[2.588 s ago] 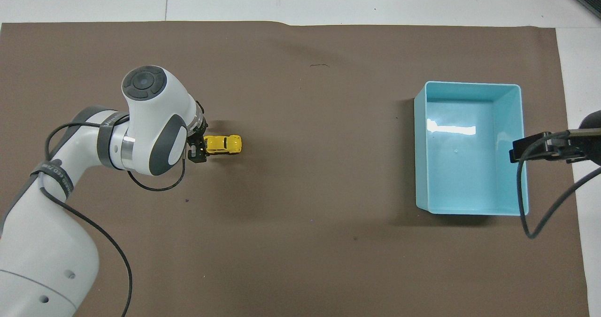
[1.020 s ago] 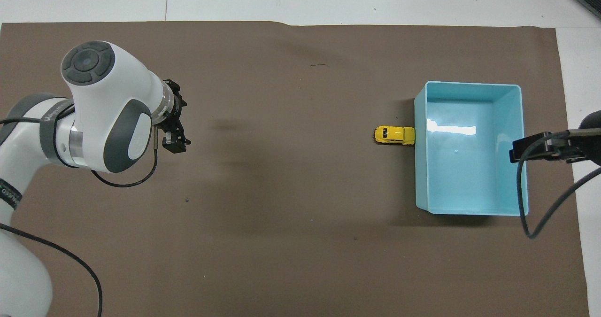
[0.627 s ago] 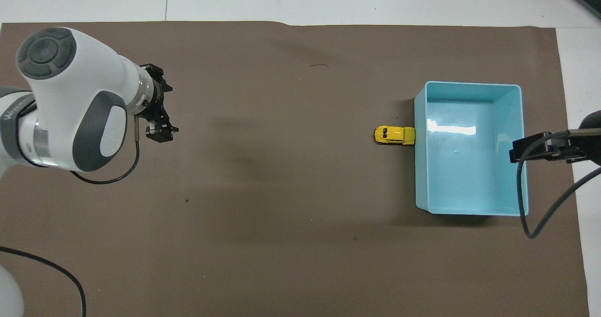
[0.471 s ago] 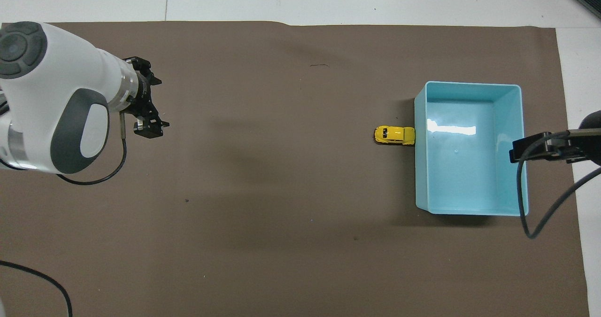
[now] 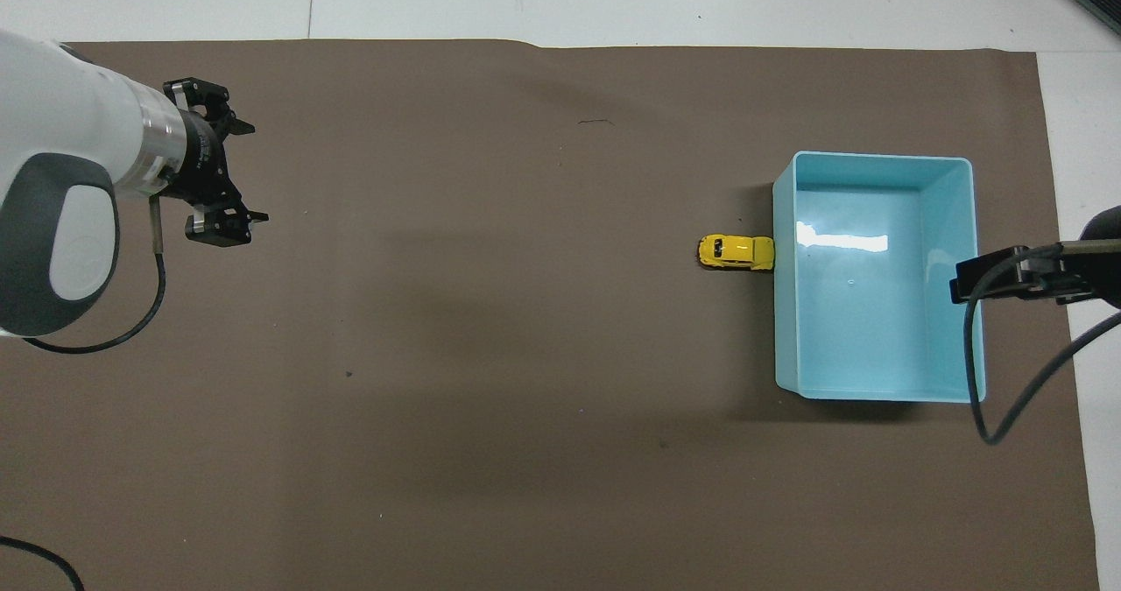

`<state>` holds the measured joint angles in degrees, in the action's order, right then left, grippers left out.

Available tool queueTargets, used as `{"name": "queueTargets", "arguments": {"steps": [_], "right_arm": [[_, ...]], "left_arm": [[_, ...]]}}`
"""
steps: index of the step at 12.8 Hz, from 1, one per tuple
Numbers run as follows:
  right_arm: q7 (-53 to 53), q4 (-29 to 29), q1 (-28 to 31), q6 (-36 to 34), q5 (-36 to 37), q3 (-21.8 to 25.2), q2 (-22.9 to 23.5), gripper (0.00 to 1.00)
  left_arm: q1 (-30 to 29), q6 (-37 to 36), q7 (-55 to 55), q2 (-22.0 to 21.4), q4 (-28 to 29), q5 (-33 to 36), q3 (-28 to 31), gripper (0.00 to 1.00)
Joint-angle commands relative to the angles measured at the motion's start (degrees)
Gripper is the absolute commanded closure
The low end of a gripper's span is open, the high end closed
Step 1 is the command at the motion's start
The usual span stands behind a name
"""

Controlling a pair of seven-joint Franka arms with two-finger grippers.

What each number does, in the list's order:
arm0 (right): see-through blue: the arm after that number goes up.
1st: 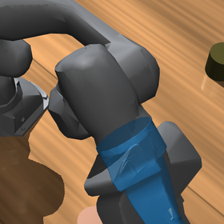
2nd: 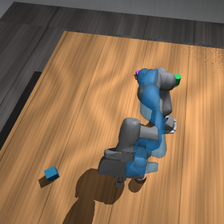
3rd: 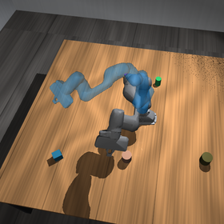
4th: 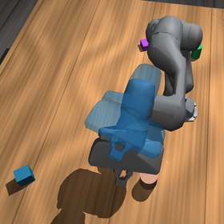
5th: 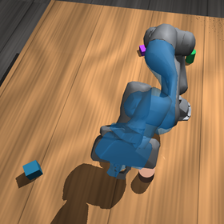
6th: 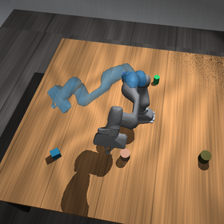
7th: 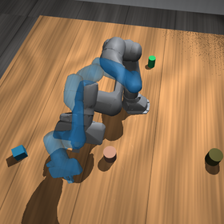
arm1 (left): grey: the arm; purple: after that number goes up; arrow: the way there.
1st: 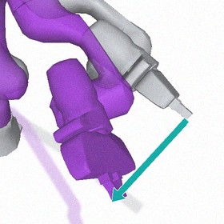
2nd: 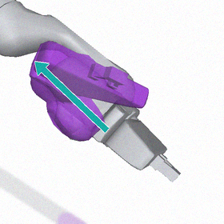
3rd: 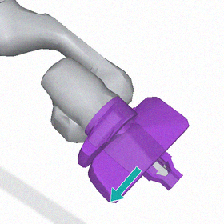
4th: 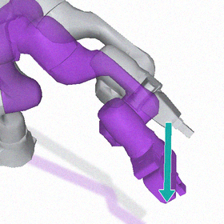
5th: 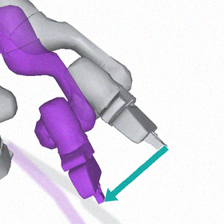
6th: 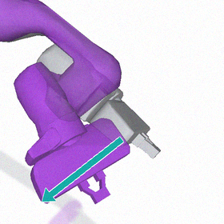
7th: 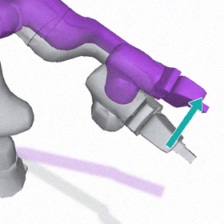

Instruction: Wind up and store yellow beetle car

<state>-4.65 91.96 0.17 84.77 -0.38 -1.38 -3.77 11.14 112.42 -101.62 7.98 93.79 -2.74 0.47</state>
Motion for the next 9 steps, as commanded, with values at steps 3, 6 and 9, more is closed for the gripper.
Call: {"name": "queueTargets", "arguments": {"steps": [3,6,9], "right_arm": [[-9.48,0.41,-0.52,-0.57,-0.86,-0.64,0.16,0.00],[-19.74,1.02,-2.36,0.39,-0.94,-1.26,0.69,0.00],[-29.51,1.02,-3.95,0.48,-0.94,-1.34,2.18,0.00]], "left_arm": [[-2.26,-4.84,10.45,0.11,-5.37,1.25,-0.64,0.00],[-2.35,-5.02,17.66,0.02,-7.38,1.16,-0.29,0.00],[-2.26,-5.02,21.10,-1.02,-7.74,1.34,0.23,0.00]]}}
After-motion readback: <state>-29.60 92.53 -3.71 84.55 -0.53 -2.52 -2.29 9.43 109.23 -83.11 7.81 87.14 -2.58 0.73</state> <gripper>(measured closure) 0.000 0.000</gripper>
